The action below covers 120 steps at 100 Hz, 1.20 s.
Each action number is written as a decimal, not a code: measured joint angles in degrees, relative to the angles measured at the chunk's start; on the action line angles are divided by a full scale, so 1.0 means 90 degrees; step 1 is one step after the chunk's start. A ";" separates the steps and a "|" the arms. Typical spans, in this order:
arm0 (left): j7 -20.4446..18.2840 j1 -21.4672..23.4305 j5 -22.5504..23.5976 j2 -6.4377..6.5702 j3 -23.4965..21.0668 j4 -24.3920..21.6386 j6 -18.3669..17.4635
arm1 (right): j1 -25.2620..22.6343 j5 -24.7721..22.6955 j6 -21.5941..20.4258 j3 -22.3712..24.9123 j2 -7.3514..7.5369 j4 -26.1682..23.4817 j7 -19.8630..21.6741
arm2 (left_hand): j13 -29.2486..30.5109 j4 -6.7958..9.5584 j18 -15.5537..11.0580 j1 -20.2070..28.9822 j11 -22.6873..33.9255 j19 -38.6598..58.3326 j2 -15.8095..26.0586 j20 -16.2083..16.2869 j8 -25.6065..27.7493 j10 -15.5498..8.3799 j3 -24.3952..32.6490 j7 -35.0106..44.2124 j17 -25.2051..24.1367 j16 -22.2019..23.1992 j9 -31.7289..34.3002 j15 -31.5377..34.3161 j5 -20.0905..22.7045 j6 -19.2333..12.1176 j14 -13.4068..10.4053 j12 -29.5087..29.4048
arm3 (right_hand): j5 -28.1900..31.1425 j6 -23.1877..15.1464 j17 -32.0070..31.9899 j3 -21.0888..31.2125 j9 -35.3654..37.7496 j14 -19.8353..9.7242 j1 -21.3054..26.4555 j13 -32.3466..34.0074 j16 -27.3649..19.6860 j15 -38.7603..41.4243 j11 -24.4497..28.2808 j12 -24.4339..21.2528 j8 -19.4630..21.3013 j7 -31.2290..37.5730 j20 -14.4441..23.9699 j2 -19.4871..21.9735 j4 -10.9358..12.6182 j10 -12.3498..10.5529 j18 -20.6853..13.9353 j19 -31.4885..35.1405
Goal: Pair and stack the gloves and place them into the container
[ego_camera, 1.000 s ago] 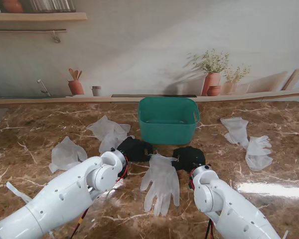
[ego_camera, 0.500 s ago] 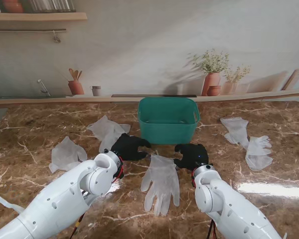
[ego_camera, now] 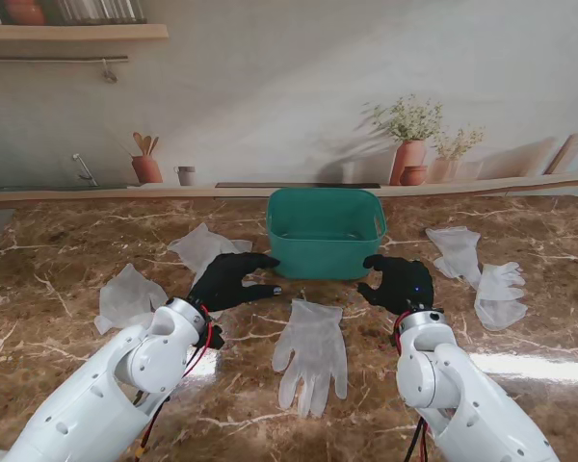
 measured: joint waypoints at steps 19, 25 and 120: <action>0.0024 0.0314 -0.0287 0.0008 -0.0417 -0.0143 -0.0447 | -0.0186 -0.0109 -0.0006 0.0323 -0.0009 -0.0244 -0.0025 | -0.0089 0.0003 0.0000 0.0003 -0.0092 -0.0273 0.0106 -0.0076 -0.0003 0.0000 -0.0014 -0.0015 0.0000 -0.0064 -0.0096 -0.0153 0.0000 0.0006 -0.0008 -0.0062 | 0.0003 -0.0008 0.0058 -0.0086 0.0000 -0.0001 -0.0006 0.0025 -0.0088 -0.0108 -0.0079 -0.0115 -0.0036 0.0000 -0.0089 0.0007 0.0001 0.0003 -0.0063 -0.0060; -0.0021 0.0368 -0.0296 0.0020 -0.0529 -0.0184 -0.0579 | -0.0223 -0.0195 -0.0011 0.0436 -0.0009 -0.0294 -0.0025 | -0.0089 0.0003 -0.0001 -0.0001 -0.0151 -0.0315 0.0168 -0.0082 -0.0003 0.0000 -0.0014 -0.0075 0.0000 -0.0067 -0.0134 -0.0156 0.0000 0.0009 -0.0011 -0.0073 | 0.0003 -0.0008 0.0059 -0.0087 0.0000 -0.0002 -0.0007 0.0026 -0.0091 -0.0147 -0.0080 -0.0119 -0.0036 0.0000 -0.0149 0.0008 0.0003 0.0003 -0.0063 -0.0061; 0.0135 0.0335 -0.0714 0.0010 -0.0737 0.0177 -0.1014 | 0.3431 0.0329 0.0987 -0.0796 -0.0036 0.4935 -0.0824 | -0.0089 0.0003 -0.0001 0.0178 -0.0161 -0.0383 0.0168 -0.0085 -0.0003 0.0000 -0.0014 -0.0076 0.0000 -0.0088 -0.0132 -0.0230 0.0002 0.0017 -0.0056 -0.0077 | -0.1180 0.0307 -0.0474 -0.0091 -0.1558 -0.0025 -0.0009 -0.1112 -0.0070 -0.0024 -0.0089 -0.0122 -0.0135 -0.0483 -0.0159 0.0159 0.0128 0.0069 -0.0063 -0.0044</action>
